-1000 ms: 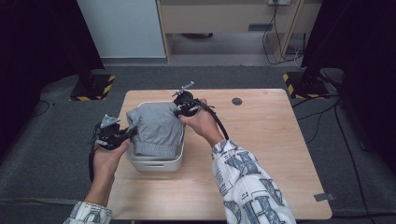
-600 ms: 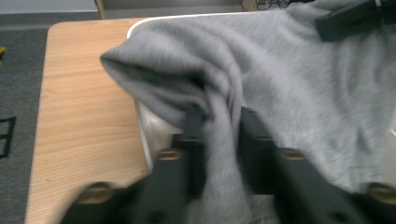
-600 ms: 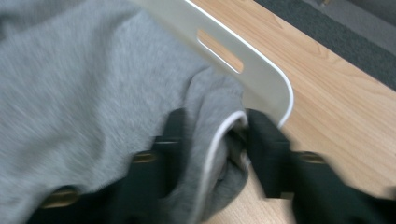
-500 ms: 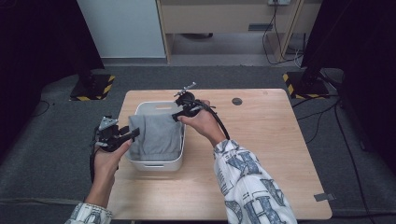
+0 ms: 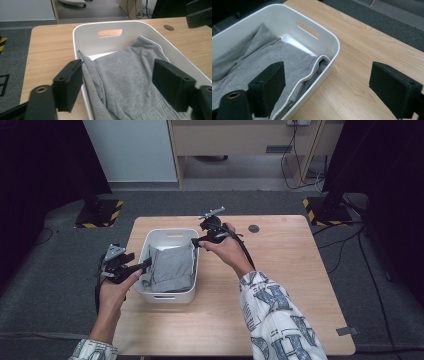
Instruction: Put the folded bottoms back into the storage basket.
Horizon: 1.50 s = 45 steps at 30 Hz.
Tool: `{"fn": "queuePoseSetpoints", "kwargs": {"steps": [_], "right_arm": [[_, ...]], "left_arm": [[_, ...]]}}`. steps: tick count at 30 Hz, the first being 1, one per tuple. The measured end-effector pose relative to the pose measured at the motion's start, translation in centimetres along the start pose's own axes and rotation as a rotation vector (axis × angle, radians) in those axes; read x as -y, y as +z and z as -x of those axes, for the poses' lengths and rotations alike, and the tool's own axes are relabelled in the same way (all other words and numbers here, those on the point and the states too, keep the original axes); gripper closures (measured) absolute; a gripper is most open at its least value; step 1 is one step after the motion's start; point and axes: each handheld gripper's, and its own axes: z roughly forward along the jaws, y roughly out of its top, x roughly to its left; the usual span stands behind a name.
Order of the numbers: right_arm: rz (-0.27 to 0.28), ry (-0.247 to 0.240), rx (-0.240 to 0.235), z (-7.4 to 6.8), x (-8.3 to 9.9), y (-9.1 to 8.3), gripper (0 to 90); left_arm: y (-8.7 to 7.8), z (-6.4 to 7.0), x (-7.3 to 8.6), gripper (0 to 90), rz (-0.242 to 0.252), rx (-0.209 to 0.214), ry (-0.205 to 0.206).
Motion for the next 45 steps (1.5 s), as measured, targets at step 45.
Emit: {"fn": "queuePoseSetpoints", "kwargs": {"steps": [45], "right_arm": [[0.025, 0.051, -0.006, 4.9, 6.0, -4.9, 6.5]], "left_arm": [[1.4, 7.0, -1.4, 5.6, -0.038, 0.126, 0.088]]}}
